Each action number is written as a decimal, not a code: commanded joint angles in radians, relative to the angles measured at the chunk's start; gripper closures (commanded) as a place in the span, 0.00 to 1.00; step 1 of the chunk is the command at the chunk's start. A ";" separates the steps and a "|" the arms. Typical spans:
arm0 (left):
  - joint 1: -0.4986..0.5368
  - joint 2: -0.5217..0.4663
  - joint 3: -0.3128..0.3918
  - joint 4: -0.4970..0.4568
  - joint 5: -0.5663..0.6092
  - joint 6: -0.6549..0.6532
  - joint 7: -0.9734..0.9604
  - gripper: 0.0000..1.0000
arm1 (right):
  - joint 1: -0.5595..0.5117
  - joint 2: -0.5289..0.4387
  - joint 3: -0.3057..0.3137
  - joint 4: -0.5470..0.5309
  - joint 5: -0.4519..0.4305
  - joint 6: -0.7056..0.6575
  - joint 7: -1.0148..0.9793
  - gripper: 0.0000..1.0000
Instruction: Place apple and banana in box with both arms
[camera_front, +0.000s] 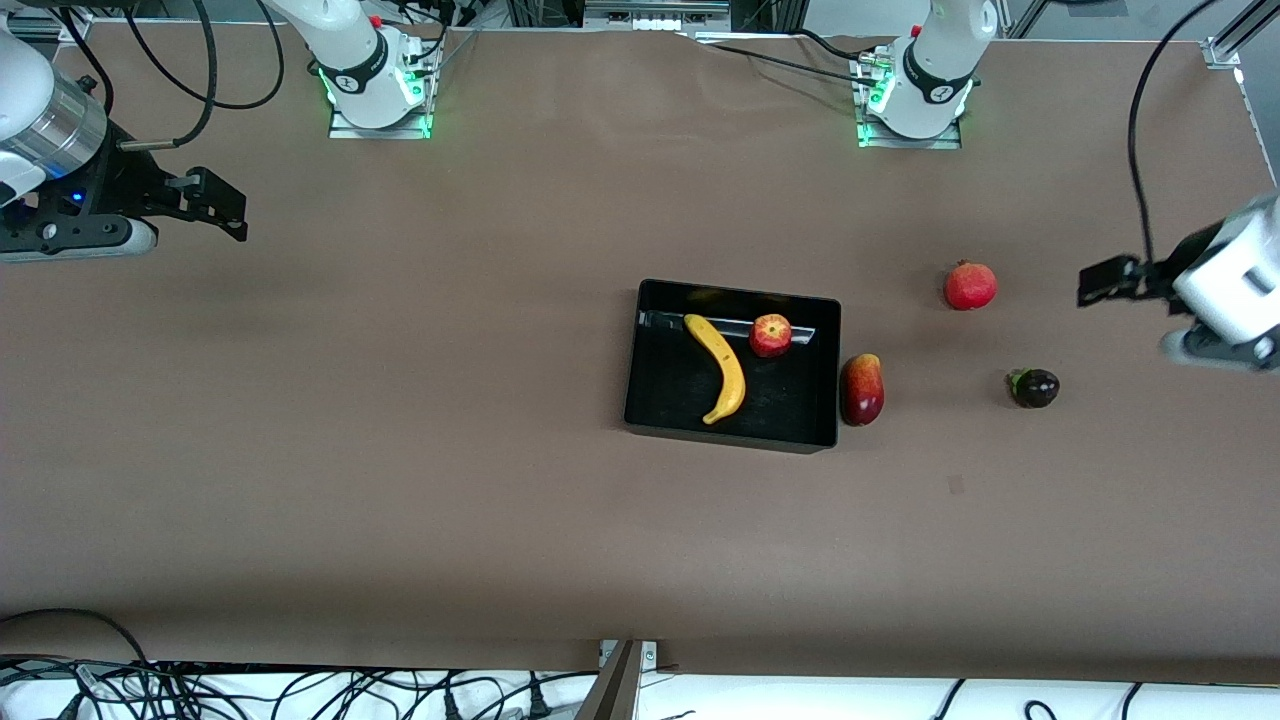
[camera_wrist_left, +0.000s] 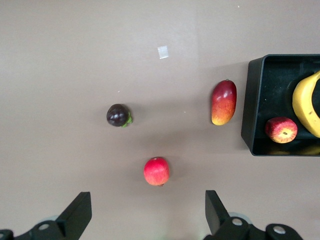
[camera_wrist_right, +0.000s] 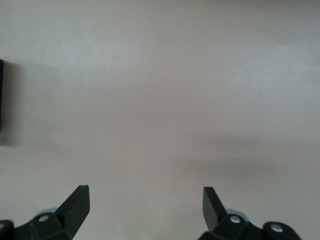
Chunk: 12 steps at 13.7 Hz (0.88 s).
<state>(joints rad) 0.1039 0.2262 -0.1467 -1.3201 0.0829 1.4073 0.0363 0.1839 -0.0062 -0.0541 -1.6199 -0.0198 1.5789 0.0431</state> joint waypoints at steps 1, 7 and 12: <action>-0.078 -0.186 0.122 -0.222 -0.031 0.150 0.020 0.00 | -0.012 0.000 0.005 0.012 0.000 -0.013 -0.022 0.00; -0.095 -0.266 0.137 -0.358 -0.034 0.154 0.028 0.00 | -0.012 -0.003 0.005 0.012 0.000 -0.013 -0.022 0.00; -0.095 -0.258 0.125 -0.346 -0.035 0.148 0.031 0.00 | -0.012 -0.003 0.005 0.011 0.000 -0.013 -0.022 0.00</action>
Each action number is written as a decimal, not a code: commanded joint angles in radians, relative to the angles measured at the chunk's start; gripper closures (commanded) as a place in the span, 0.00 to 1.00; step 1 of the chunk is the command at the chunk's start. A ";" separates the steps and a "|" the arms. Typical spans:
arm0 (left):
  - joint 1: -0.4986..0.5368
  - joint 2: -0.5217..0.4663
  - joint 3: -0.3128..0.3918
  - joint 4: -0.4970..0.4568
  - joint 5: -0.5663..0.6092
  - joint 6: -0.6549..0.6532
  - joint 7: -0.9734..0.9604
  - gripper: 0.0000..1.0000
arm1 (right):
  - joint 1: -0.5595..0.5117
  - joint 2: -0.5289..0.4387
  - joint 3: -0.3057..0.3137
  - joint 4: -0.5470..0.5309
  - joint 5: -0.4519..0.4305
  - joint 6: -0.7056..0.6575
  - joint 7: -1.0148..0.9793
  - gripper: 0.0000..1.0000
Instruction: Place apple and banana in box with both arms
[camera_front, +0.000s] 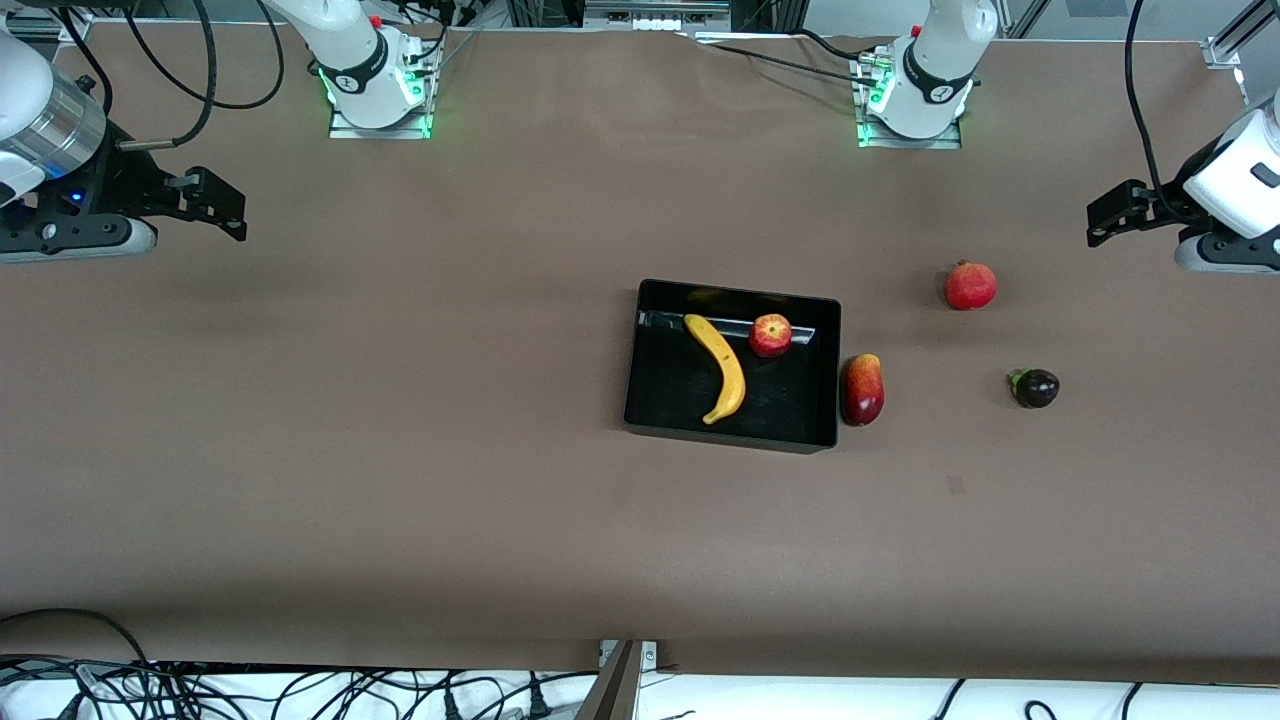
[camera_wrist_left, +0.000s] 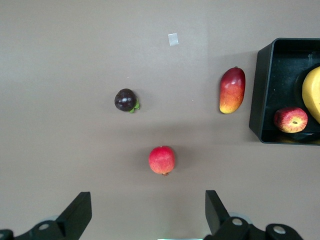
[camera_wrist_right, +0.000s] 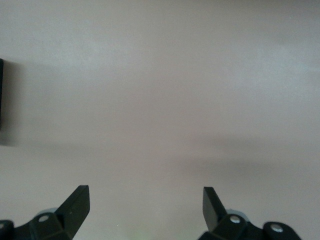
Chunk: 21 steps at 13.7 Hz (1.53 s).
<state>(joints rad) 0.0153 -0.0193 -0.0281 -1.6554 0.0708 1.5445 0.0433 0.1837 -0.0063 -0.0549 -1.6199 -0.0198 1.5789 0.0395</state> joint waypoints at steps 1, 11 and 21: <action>-0.006 -0.011 0.007 -0.006 -0.025 0.009 0.024 0.00 | -0.012 -0.003 0.006 0.012 0.000 -0.013 -0.018 0.00; -0.005 0.004 0.007 0.016 -0.026 0.008 0.023 0.00 | -0.012 -0.004 0.006 0.011 0.000 -0.013 -0.018 0.00; -0.006 0.006 0.005 0.019 -0.026 0.006 0.020 0.00 | -0.010 -0.004 0.006 0.011 0.000 -0.013 -0.016 0.00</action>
